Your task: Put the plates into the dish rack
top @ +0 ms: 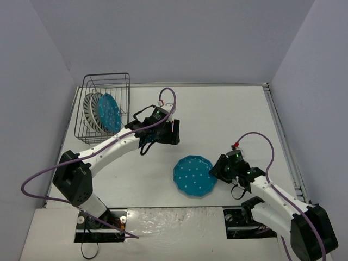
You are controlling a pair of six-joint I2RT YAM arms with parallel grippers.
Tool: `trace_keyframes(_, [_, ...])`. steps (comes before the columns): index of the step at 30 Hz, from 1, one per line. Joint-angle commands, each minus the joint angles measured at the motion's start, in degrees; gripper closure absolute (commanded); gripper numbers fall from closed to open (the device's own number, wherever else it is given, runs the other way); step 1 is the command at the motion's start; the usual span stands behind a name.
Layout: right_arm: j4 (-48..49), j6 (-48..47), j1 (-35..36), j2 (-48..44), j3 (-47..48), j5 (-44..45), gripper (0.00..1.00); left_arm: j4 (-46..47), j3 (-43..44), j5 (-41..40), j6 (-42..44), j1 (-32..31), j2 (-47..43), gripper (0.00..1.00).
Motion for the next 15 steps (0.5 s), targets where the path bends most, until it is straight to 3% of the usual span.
trace_keyframes(1, [-0.98, 1.31, 1.12, -0.29, -2.06, 1.54, 0.61, 2.62, 0.86, -0.13, -1.08, -0.54, -0.94, 0.45])
trace_keyframes(11, [-0.60, 2.81, 2.17, -0.68, -3.07, 2.27, 0.67, 2.52, 0.69, -0.22, -1.21, -0.90, -1.07, 0.45])
trace_keyframes(15, [-0.70, 2.93, 2.26, 0.17, -2.86, 2.21, 0.74, 2.22, 0.79, -0.46, -1.11, -0.98, -1.47, 0.45])
